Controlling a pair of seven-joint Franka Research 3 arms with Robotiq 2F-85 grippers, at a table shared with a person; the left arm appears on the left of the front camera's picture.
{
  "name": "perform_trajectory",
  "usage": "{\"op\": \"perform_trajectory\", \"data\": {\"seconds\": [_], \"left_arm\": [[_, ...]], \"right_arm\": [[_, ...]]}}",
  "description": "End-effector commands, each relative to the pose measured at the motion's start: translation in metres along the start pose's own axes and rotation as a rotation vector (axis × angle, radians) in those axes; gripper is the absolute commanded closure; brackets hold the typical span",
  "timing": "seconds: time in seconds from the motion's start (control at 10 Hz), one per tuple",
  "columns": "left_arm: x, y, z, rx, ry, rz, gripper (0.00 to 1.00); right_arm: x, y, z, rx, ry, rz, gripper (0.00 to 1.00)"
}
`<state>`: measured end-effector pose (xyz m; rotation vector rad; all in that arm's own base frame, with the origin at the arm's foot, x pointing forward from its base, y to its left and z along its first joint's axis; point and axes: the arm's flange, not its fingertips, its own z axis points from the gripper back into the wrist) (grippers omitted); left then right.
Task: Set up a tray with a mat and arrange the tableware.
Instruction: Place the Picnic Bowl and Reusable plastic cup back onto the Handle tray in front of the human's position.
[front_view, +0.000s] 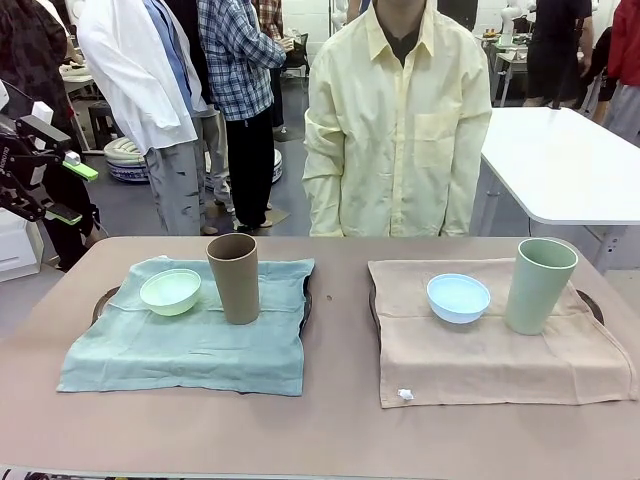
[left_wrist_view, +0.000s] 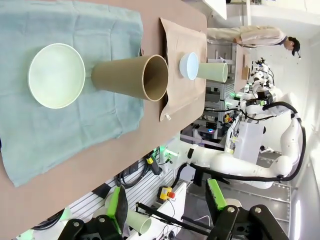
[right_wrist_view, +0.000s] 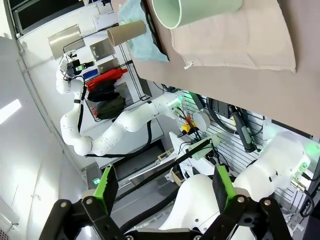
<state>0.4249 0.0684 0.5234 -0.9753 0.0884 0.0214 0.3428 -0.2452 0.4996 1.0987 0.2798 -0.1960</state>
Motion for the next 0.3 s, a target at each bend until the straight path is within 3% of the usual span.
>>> {"op": "perform_trajectory", "data": {"seconds": [0.0,0.2], "left_arm": [[-0.0003,0.0005,0.0024,0.016,0.003,0.002,0.17],[-0.0003,0.0005,0.0024,0.016,0.003,0.002,0.17]], "right_arm": [[-0.0014,-0.0011,0.0016,-0.017,-0.001,-0.001,0.00],[-0.0014,-0.0011,0.0016,-0.017,-0.001,-0.001,0.00]]}}
